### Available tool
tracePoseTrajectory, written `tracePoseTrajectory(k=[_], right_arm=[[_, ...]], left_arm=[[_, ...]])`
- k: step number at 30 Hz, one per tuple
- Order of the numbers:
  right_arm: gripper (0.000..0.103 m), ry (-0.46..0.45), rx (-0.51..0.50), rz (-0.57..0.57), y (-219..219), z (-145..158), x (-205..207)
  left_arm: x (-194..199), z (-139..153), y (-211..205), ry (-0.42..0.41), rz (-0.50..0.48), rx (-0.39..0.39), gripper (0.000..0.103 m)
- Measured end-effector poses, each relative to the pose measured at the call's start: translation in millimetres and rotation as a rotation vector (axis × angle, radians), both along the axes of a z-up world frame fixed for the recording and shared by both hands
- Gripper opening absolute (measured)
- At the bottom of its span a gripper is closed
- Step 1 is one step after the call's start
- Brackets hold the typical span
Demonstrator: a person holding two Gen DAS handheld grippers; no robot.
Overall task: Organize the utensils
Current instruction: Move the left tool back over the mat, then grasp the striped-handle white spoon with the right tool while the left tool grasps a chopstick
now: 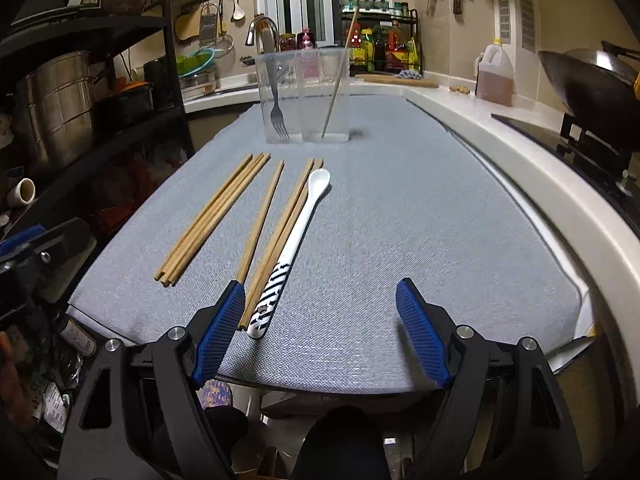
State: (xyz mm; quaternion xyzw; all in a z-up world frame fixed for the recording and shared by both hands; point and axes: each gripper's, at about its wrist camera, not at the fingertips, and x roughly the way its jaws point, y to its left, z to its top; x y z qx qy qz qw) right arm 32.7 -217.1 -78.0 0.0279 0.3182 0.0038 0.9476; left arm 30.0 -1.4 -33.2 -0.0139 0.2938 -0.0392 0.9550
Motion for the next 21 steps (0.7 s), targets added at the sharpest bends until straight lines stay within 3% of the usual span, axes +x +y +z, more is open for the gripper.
tracePoseTrajectory(k=[3,8,15,16,17,18,21], right_arm=[[0.06,0.013,-0.011,0.009,6,-10,7],[0.05,-0.019,-0.013,0.009,11,-17,10],[0.052,-0.133,-0.054,-0.001,10,-30,8],[0.042,-0.142,-0.056,0.004,10,-30,8],[0.016,-0.147,-0.058,0.019,9,-30,8],[0.011,-0.146,-0.071,0.046,10,-29,8],[0.011,-0.133,-0.075,0.05,7,-26,8]], left_arm=[[2,-1,1,0.003,0.004,0.002,0.088],[5,-2,4,0.007,0.009,0.001,0.088],[7,-12,1,0.005,-0.002,0.003,0.088],[8,-14,0,0.004,-0.006,0.005,0.088],[9,-16,-1,0.004,-0.014,0.008,0.088],[10,-17,-3,0.003,-0.02,0.01,0.088],[16,-22,-6,0.0,-0.033,0.019,0.088]])
